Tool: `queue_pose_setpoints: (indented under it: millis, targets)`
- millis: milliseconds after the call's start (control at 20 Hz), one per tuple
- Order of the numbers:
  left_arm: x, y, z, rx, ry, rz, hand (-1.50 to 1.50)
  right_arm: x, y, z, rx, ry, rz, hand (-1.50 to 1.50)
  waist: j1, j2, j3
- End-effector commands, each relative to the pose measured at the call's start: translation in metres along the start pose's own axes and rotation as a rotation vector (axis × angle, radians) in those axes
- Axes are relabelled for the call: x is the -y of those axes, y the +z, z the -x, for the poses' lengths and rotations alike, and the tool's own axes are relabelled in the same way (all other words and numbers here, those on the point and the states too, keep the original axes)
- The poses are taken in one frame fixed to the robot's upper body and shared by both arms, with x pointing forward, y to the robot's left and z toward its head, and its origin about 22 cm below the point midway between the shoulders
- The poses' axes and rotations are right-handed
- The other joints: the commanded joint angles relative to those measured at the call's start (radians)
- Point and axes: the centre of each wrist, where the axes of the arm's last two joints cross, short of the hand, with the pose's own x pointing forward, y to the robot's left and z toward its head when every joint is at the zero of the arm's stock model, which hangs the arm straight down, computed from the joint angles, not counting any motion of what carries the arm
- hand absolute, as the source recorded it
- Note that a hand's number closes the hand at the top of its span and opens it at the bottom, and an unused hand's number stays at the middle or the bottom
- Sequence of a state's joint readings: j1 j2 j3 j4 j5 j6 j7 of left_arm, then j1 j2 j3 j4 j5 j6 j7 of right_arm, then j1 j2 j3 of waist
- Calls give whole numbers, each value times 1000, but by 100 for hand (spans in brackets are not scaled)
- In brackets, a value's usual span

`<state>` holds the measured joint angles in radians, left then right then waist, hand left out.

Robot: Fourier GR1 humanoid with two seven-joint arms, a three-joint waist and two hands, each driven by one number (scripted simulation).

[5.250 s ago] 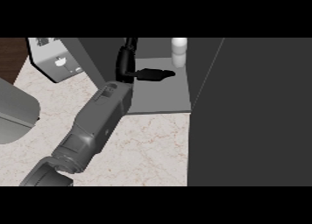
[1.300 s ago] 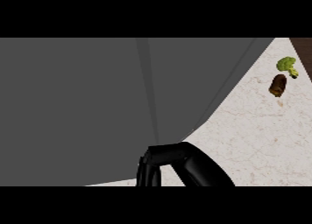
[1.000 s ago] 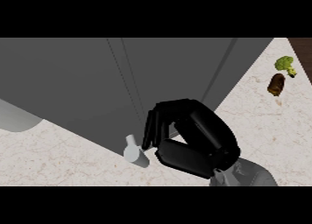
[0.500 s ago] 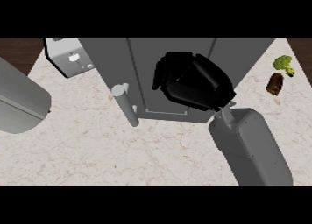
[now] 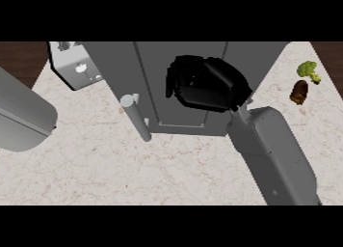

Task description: Pick up the bottled water, place it into the cabinet and close the cabinet

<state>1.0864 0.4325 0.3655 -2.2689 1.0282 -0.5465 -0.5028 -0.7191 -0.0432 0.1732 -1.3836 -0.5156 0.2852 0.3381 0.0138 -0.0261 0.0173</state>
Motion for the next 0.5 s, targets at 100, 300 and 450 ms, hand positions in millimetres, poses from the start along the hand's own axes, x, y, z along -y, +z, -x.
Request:
queue_pose_setpoints:
  millis: [100,300,450]
  targets:
    - [9,-4,-5,-12,28,20,-150,2,-41,-20,18,-54,60,150,41,35,-17]
    - [-8,-4,-3,-26,23,14,-150,0,-37,-6,-6,-60,-24,150,26,33,-17]
    - [-5,-3,2,-29,40,-4,-150,-4,-43,-23,-14,-80,-32,150,27,32,-18]
